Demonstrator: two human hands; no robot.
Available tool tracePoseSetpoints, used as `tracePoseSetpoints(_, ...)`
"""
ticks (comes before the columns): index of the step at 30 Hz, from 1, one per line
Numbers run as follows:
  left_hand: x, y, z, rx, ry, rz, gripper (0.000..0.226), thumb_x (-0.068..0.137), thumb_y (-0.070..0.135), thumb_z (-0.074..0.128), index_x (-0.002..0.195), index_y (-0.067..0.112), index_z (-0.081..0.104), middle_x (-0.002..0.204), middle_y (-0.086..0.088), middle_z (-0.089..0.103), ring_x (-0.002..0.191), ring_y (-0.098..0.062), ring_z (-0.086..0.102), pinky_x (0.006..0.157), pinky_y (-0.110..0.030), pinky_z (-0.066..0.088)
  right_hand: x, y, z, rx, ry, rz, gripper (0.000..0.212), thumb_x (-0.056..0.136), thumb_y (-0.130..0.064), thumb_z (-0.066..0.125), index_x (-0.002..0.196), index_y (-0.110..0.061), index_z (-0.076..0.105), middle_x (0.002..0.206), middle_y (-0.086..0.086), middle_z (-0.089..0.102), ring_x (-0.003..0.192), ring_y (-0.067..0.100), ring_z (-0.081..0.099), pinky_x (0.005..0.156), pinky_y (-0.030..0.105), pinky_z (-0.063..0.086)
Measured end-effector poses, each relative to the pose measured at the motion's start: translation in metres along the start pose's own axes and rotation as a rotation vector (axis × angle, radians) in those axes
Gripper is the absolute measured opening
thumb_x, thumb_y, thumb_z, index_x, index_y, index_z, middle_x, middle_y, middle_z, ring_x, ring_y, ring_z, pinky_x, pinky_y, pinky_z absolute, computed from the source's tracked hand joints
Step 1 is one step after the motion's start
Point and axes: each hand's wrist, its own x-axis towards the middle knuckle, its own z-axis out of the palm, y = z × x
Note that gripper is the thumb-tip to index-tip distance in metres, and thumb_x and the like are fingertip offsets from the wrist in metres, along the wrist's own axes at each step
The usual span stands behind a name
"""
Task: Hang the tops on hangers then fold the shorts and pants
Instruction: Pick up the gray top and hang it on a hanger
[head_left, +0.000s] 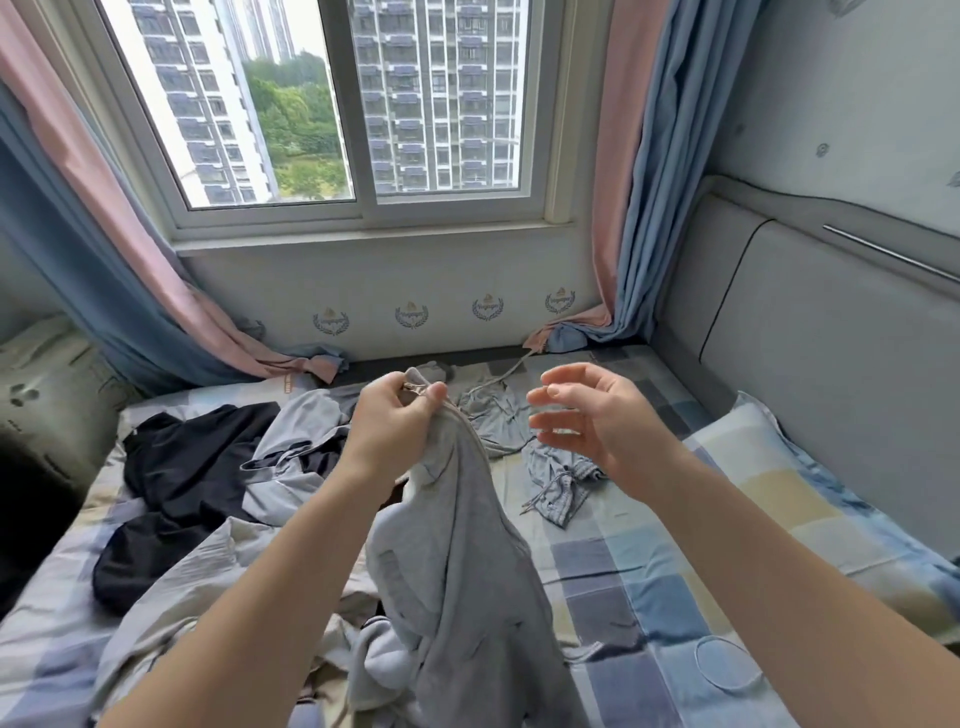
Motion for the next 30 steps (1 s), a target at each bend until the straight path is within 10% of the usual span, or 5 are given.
tracePoseSetpoints(9,-0.007,0.047,-0.005,-0.256,0.021,0.034,0.019,0.097,0.017,0.065,0.079,0.012,0.065,0.071,-0.001,0.064,0.065,-0.014,0.06,0.065,-0.032,0.05,-0.015,0.049,0.044,-0.428,-0.249,-0.09,0.038,0.087,-0.023,0.077,0.119,-0.018,0.058,0.115,-0.003,0.069,0.102,0.005,0.068,0.083,0.023,0.057)
tracePoseSetpoints(15,-0.008,0.069,-0.007,-0.463,0.044,-0.017,0.015,0.099,0.016,0.062,0.088,0.008,0.065,0.073,-0.001,0.068,0.066,-0.012,0.066,0.064,-0.027,0.056,-0.01,0.116,0.066,-0.851,-0.207,-0.002,0.017,0.083,-0.044,0.063,0.083,-0.027,0.063,0.075,-0.009,0.065,0.071,0.01,0.06,0.064,0.031,0.044)
tracePoseSetpoints(21,0.007,0.048,-0.026,-0.57,0.118,-0.128,0.009,0.102,0.016,0.057,0.098,0.015,0.064,0.093,-0.006,0.068,0.081,-0.018,0.064,0.069,-0.032,0.055,0.005,0.121,0.035,-0.705,-0.077,0.03,0.021,0.1,-0.023,0.056,0.095,-0.01,0.071,0.084,0.016,0.071,0.072,0.027,0.062,0.066,0.049,0.051)
tracePoseSetpoints(25,-0.002,0.002,-0.025,-0.493,-0.164,-0.236,0.031,0.095,0.015,0.065,0.124,0.026,0.059,0.115,-0.006,0.066,0.091,-0.022,0.065,0.075,-0.034,0.054,0.012,0.087,0.016,-0.597,0.008,-0.04,0.022,0.102,-0.016,0.055,0.089,-0.002,0.067,0.069,0.007,0.052,0.065,0.021,0.044,0.058,0.038,0.034)
tracePoseSetpoints(30,-0.029,-0.047,0.006,-0.143,-0.394,-0.283,0.064,0.082,0.026,0.081,0.139,0.021,0.052,0.121,-0.006,0.064,0.097,-0.015,0.065,0.079,-0.028,0.051,0.014,0.054,0.012,-0.365,0.101,-0.052,0.027,0.104,-0.021,0.053,0.096,-0.001,0.07,0.08,0.005,0.066,0.075,0.017,0.059,0.065,0.033,0.05)
